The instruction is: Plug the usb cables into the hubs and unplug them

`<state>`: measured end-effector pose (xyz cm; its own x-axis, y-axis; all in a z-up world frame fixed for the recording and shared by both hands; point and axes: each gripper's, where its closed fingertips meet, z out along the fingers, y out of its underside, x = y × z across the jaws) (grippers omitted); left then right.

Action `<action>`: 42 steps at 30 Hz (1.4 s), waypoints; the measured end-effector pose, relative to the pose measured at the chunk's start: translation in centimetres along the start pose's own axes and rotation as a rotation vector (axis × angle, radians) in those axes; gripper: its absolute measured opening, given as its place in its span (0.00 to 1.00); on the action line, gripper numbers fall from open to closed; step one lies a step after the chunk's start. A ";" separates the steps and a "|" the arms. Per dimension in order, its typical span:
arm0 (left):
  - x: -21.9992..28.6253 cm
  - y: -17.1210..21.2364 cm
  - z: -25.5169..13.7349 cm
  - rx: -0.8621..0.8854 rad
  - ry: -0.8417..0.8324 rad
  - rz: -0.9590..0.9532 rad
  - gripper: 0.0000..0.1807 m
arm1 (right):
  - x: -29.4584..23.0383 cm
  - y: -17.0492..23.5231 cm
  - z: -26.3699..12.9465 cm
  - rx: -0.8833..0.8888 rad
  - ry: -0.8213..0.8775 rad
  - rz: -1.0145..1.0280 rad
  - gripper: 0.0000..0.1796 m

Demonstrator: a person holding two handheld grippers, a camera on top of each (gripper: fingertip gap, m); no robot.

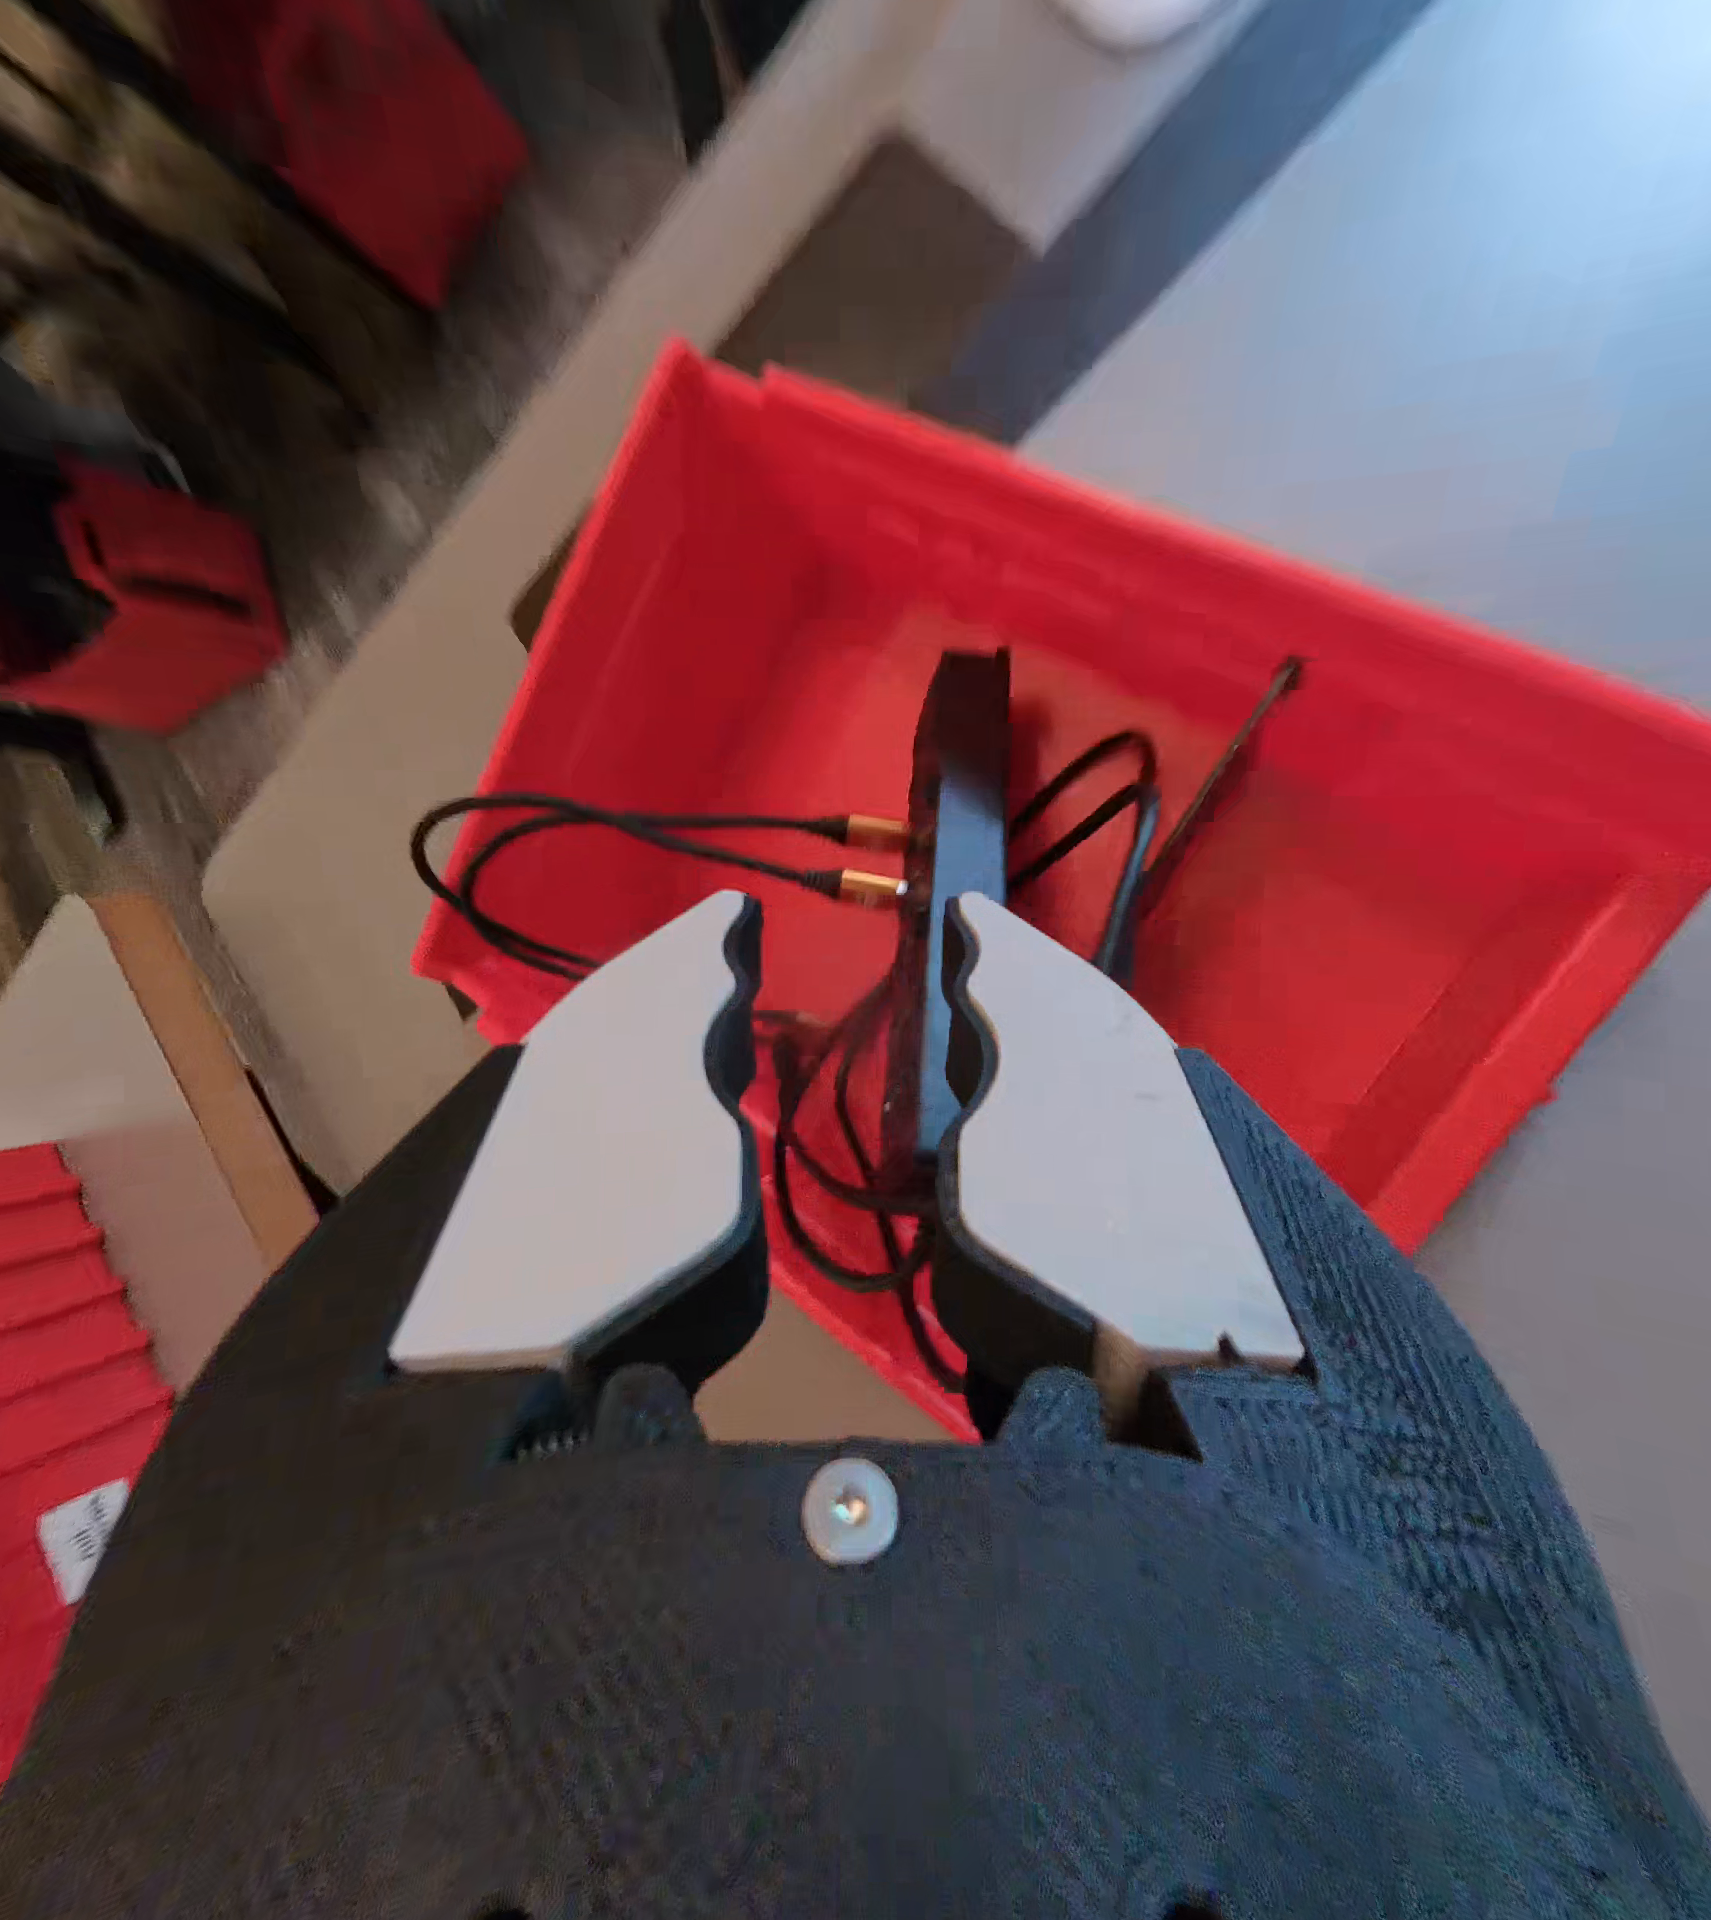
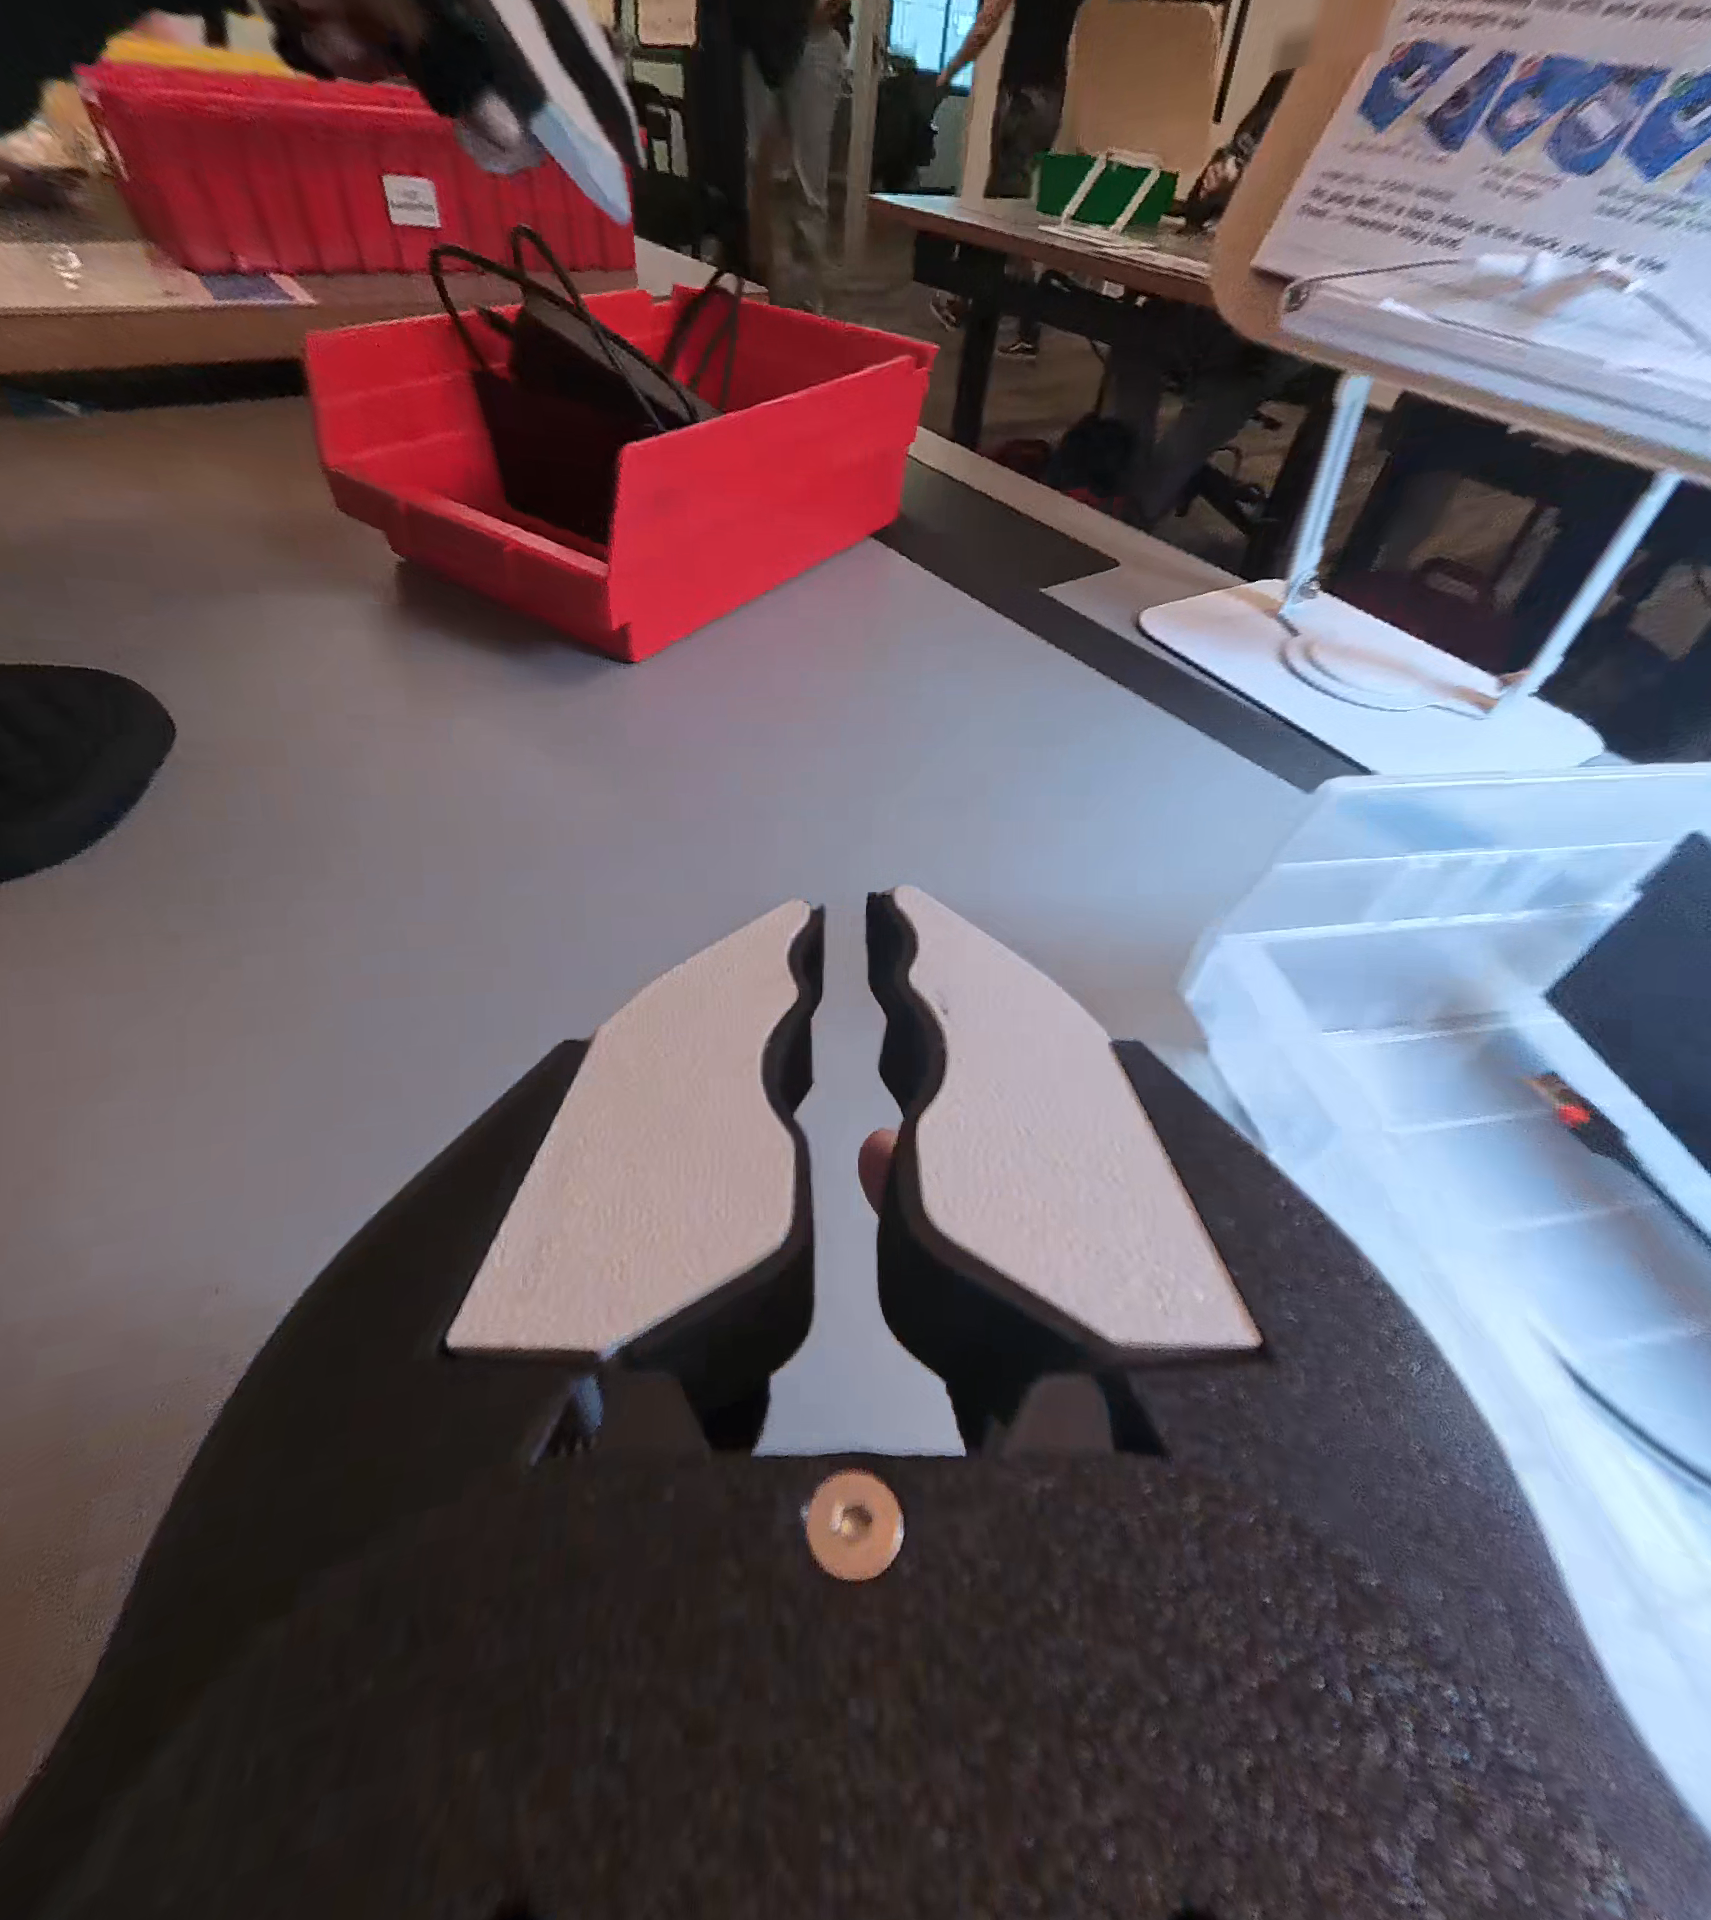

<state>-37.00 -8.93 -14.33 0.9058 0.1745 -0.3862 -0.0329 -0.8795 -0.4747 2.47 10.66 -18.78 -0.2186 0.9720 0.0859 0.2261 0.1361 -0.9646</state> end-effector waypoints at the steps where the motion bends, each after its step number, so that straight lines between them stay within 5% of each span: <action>1: -0.2 0.5 1.2 -0.078 0.023 0.015 0.18 | -0.3 0.5 0.5 0.008 -0.003 0.007 0.05; 8: 2.4 4.2 6.9 -0.465 0.215 0.072 0.25 | -0.7 2.4 1.3 -0.002 -0.016 0.053 0.05; 12: 3.3 6.2 8.1 -0.618 0.243 0.116 0.20 | -0.8 2.9 1.2 -0.013 -0.033 0.061 0.06; 18: 2.4 6.2 8.4 -0.631 0.212 0.129 0.15 | -1.8 3.7 1.5 -0.050 -0.064 0.038 0.07; 24: -1.0 2.8 5.4 -0.476 -0.033 0.317 0.14 | -2.0 4.0 1.6 -0.064 -0.067 0.013 0.07; 31: -2.7 -5.3 -4.8 -0.041 -0.522 0.623 0.14 | -1.9 3.3 1.8 -0.037 -0.064 0.018 0.08; 36: 3.0 -9.1 -10.7 0.244 -0.752 0.827 0.14 | -2.0 -1.2 2.4 0.040 -0.071 0.030 0.16; 42: 14.2 -12.0 -12.6 0.446 -0.842 1.122 0.14 | -2.7 -9.7 2.6 0.114 -0.062 -0.050 0.33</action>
<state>-18.46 -1.48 -4.16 -0.1838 -0.1535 -0.9709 -0.8030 -0.5462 0.2384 -1.55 6.24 -10.34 -0.2863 0.9502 0.1226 0.1052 0.1584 -0.9818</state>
